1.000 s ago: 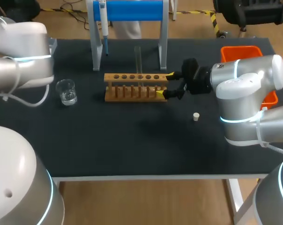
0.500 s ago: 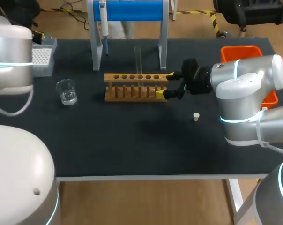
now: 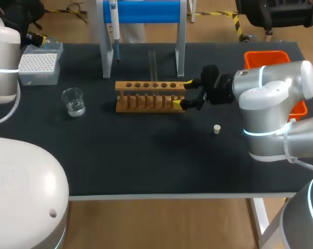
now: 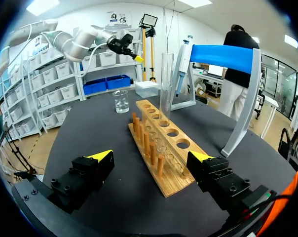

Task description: Invert the test tube, pick up the pipette, mount the tip to pipette, aspirate from beaker and dispense into the tube, eject the tip, return the pipette, and cap with the stopper.

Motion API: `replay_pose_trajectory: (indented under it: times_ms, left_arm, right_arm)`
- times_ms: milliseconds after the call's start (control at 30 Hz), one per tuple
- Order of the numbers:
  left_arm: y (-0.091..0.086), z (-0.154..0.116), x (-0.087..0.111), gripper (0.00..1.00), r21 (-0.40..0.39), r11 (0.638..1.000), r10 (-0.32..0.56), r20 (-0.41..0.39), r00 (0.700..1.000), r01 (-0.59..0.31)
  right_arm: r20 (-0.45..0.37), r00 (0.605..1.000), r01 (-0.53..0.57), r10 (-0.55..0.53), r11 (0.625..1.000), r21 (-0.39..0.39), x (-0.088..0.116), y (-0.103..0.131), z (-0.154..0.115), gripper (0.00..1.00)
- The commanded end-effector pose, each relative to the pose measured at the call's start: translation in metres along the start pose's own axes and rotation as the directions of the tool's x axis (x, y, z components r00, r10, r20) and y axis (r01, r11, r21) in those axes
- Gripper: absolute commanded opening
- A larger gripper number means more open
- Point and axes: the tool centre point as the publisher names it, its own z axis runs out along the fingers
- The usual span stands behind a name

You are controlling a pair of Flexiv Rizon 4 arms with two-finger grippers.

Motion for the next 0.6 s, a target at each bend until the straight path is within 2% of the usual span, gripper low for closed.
replay_pose_trajectory:
  times_ms: [33,200,367,600]
  left_arm:
    - [-0.022,-0.024,0.033,0.0,-0.022,0.995,0.095,-0.114,0.989,-0.098]
    - [-0.045,-0.047,0.093,0.0,-0.038,0.973,0.212,-0.258,0.943,-0.229]
    - [-0.062,-0.053,0.156,0.0,-0.04,0.933,0.31,-0.42,0.853,-0.358]
    - [-0.071,-0.053,0.233,0.0,-0.017,0.89,0.358,-0.592,0.722,-0.455]
  right_arm:
    - [-0.002,1.0,0.0,0.0,1.0,0.001,-0.001,0.0,-0.001,1.0]
    - [-0.002,1.0,0.0,0.0,1.0,0.001,-0.001,0.0,-0.001,1.0]
    - [-0.002,1.0,0.0,0.0,1.0,0.001,-0.001,0.0,-0.001,1.0]
    - [-0.002,1.0,0.0,0.0,1.0,0.001,-0.001,0.0,-0.001,1.0]
